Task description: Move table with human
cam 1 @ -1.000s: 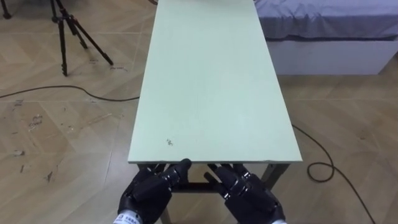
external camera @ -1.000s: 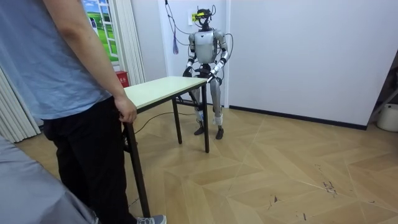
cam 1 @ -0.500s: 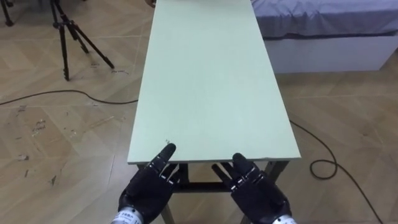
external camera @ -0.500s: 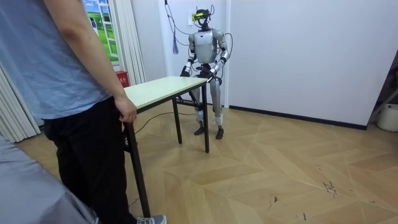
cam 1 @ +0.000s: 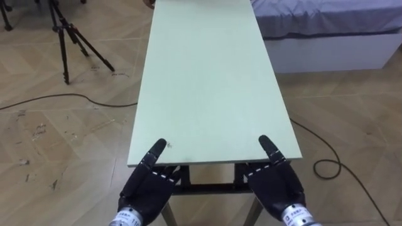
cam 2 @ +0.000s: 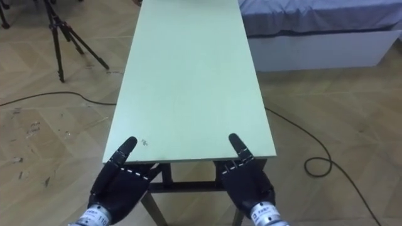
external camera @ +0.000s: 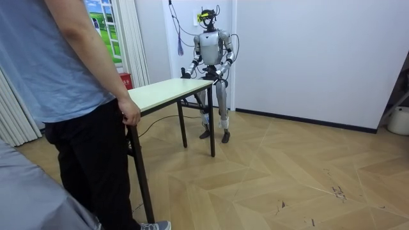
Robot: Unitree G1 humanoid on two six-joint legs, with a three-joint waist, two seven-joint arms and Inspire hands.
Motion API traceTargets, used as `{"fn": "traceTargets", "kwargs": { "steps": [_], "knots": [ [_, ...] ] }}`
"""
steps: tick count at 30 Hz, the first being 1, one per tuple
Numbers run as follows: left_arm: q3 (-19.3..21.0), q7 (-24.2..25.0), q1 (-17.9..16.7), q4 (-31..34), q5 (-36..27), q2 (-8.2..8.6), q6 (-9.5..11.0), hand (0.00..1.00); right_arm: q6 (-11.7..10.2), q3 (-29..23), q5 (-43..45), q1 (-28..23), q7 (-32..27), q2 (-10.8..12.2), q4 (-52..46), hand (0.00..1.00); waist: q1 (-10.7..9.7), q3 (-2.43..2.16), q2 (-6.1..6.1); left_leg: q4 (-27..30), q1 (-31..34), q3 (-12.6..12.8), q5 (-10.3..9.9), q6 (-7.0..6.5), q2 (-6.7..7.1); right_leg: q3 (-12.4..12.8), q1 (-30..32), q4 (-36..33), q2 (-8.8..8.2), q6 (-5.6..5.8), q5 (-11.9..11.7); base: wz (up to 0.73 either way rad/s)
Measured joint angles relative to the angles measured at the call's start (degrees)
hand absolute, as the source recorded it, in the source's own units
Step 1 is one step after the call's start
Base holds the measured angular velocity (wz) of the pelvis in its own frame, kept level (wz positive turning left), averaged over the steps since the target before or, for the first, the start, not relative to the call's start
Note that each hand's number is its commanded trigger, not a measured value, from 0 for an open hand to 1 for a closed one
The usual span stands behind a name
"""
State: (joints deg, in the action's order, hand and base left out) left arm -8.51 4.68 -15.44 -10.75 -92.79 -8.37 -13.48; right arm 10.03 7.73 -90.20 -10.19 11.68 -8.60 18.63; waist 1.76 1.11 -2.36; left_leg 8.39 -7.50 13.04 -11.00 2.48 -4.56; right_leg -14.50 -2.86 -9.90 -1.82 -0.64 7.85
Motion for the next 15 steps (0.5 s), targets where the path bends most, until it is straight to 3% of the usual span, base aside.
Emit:
{"fn": "traceTargets", "kwargs": {
  "steps": [5, 10, 15],
  "knots": [
    [1.15, -0.44, 0.0, -0.16, 0.0, 0.98, -0.33, 0.0, -0.04, -0.01, -0.28, -0.01, -2.39, 0.57, -1.25, 0.0, -0.32, -0.08, 0.08, 0.03, 0.01, 0.0, 0.0, 0.0, 0.0, -0.03, -0.04, -0.03, -0.05, 0.0, 0.0, 0.0],
    [1.58, -0.44, 0.16, -0.72, 0.01, 1.41, -0.39, 0.0, -0.45, -0.2, -0.28, 0.03, -4.13, 1.54, -1.36, 0.0, -0.44, -0.5, 0.55, 0.1, -0.02, -0.01, 0.0, 0.0, -0.01, -0.06, -0.09, -0.05, -0.1, 0.0, 0.0, 0.0],
    [1.9, -0.47, 0.48, -0.89, 0.0, 1.99, -0.39, 0.0, -0.67, -0.2, -0.27, 0.22, -4.53, 1.75, -1.36, 0.0, -0.43, -0.47, 0.66, 0.12, 0.06, -0.02, 0.0, 0.0, 0.0, -0.06, -0.06, -0.01, -0.2, 0.0, 0.0, 0.0]
  ]
}}
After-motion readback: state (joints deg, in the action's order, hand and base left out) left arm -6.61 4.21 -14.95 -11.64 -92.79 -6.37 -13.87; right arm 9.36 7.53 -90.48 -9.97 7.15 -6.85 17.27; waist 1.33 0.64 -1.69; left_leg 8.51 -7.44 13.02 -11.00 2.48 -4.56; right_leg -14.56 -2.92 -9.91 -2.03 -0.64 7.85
